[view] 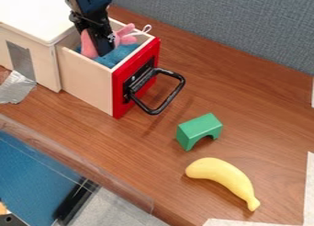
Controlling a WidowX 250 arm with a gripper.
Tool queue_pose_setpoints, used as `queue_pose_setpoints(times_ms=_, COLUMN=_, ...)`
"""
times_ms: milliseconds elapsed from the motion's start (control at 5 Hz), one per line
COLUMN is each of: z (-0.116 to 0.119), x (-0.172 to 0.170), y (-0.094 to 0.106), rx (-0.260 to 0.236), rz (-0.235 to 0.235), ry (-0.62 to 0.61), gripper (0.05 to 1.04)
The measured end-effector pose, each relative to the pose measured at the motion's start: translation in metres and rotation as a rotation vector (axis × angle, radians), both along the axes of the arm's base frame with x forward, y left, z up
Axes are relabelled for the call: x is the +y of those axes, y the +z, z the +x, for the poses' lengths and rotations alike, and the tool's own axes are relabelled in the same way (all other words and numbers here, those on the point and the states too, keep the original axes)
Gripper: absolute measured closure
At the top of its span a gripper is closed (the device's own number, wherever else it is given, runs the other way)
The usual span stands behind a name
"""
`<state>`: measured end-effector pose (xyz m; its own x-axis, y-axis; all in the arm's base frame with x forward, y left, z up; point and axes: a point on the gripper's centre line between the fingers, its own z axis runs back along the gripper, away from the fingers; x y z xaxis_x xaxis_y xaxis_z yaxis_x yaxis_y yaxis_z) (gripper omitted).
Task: Put the pink object in the drawer
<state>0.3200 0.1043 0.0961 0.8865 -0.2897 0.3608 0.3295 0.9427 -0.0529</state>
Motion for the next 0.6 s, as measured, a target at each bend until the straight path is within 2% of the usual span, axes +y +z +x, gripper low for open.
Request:
queue_pose_setpoints(times_ms=200, z=0.005, x=-0.006, y=0.004, rx=0.021, rz=0.016, ry=-0.054, gripper=0.142)
queue_pose_setpoints(times_ms=400, z=0.005, x=-0.014, y=0.005, rx=0.048, rz=0.014, ry=-0.087, gripper=0.075)
queue_pose_setpoints(times_ms=600, z=0.002, x=-0.025, y=0.022, rx=0.032, rz=0.013, ry=-0.126, gripper=0.081)
